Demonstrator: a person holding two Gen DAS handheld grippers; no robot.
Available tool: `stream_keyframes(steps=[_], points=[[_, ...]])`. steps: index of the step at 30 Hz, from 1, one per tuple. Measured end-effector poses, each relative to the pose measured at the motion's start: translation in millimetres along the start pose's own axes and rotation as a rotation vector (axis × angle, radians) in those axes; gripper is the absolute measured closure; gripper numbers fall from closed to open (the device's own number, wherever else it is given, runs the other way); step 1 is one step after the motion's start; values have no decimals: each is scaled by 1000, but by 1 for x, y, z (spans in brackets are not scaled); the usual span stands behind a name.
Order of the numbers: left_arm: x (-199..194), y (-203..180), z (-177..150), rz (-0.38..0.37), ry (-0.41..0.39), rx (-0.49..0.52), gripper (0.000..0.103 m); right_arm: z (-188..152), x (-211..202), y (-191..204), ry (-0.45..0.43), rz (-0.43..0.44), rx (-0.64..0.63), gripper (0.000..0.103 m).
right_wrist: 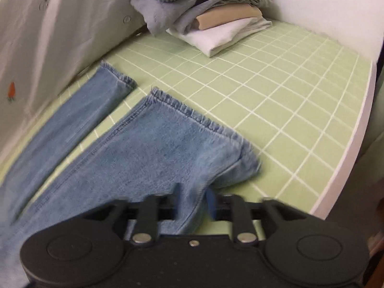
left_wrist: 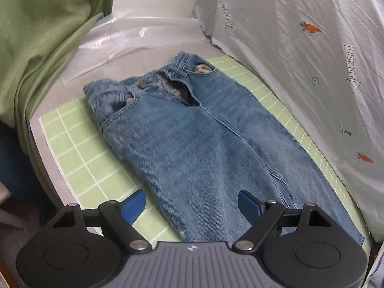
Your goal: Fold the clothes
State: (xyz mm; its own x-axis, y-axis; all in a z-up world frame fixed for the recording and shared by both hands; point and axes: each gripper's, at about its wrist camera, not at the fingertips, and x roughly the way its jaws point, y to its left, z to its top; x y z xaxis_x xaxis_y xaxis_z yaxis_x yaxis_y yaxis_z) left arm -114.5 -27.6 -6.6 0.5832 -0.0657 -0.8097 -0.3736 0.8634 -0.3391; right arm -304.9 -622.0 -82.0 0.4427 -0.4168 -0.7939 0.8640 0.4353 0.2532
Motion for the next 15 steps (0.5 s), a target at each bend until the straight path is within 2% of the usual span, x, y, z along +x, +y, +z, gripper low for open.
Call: stream_keyframes(steps=[2,3,5,8,15], points=[[4,3,-1,2,14,-12,19,-5,-4,2,-12,16,0,28],[6,4,-1,2,22,-18,19,-7,-3,4,-4,19,-1,23],[10,5,-1,-2,39,-30,19,-11,-1,7,14,23,-1,20],[14,3,-1,1,48,-26,17,-19,2,15,21,2,-24,2],[20,2,3,11,62,5,16,-33,15,33,36,1,-57,0]])
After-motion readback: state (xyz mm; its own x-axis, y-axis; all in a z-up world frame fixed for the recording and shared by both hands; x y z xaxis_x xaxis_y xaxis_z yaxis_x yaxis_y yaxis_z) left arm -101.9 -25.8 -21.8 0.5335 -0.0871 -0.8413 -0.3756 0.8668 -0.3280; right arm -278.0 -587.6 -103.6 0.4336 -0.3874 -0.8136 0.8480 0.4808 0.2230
